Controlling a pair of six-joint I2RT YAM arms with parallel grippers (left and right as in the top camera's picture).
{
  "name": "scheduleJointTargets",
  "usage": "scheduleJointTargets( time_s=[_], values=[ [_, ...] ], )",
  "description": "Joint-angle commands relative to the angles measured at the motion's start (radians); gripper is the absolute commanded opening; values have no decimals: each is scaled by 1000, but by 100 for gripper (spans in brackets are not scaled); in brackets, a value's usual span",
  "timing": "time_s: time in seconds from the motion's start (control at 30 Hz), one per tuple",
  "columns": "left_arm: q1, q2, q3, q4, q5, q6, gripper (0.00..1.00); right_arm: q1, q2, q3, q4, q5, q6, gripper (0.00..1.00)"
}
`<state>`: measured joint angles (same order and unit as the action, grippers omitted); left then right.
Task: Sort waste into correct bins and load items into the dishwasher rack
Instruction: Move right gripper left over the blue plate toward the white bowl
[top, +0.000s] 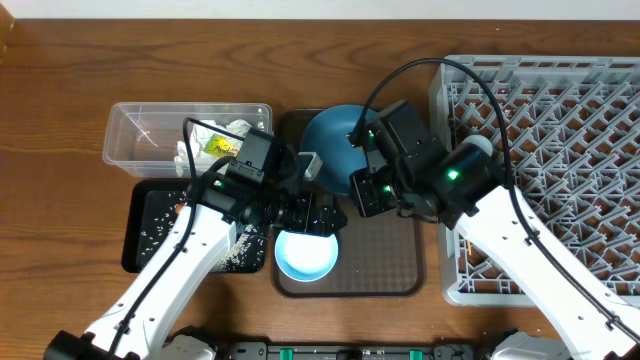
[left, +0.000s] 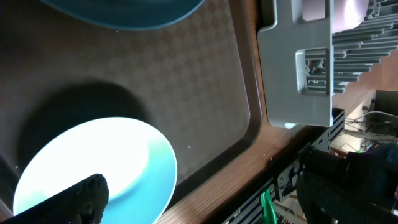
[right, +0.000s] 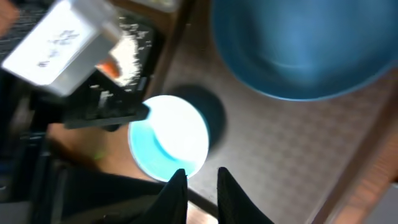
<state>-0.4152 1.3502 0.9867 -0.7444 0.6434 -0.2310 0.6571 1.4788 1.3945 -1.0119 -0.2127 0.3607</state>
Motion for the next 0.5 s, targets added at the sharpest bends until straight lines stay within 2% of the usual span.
scheduleJointTargets(
  time_s=[0.0,0.1,0.2,0.37,0.47],
  values=[
    [3,2,-9,-3,-13,13,99,-9,7,11,-5,188,14,17],
    [3,2,-9,-3,-12,13,99,-33,13,11,-1,291,14,13],
    [3,2,-9,-3,-13,13,99,-51,33,11,6,314,13,13],
    [3,2,-9,-3,-12,13,99,-56,98,11,-25,310,14,25],
    [3,2,-9,-3,-12,13,99,-56,132,11,-76,309,58,19]
  ],
)
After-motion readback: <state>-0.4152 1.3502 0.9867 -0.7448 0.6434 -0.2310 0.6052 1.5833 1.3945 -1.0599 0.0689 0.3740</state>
